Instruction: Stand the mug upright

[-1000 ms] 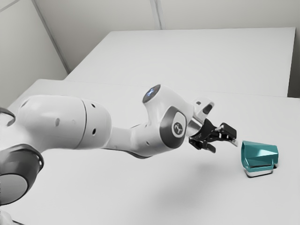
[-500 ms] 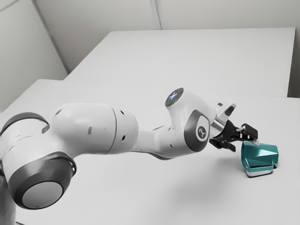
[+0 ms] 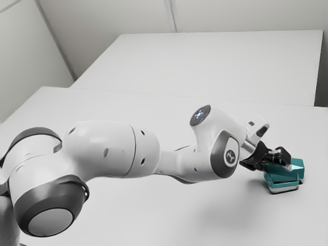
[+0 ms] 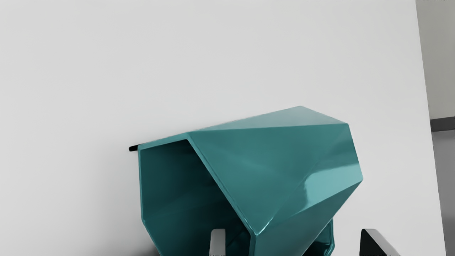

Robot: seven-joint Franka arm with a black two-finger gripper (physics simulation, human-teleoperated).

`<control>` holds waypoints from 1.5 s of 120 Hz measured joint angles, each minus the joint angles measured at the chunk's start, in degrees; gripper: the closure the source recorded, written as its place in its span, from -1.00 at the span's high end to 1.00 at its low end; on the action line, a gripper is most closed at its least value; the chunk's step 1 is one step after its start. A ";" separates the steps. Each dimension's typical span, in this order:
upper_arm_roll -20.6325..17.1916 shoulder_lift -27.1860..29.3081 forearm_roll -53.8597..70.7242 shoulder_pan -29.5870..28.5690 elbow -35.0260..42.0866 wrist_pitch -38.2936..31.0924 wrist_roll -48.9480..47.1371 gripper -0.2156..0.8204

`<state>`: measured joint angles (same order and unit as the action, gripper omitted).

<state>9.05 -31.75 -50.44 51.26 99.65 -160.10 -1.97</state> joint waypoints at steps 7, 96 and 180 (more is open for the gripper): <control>0.00 -0.06 0.31 0.27 -0.77 -0.53 0.46 0.00; 0.01 -3.44 4.71 0.75 -9.46 -2.02 3.39 -0.89; 2.14 14.30 10.25 -13.70 5.39 14.11 3.36 -0.93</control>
<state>11.18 -17.45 -40.18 37.57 105.04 -145.99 1.39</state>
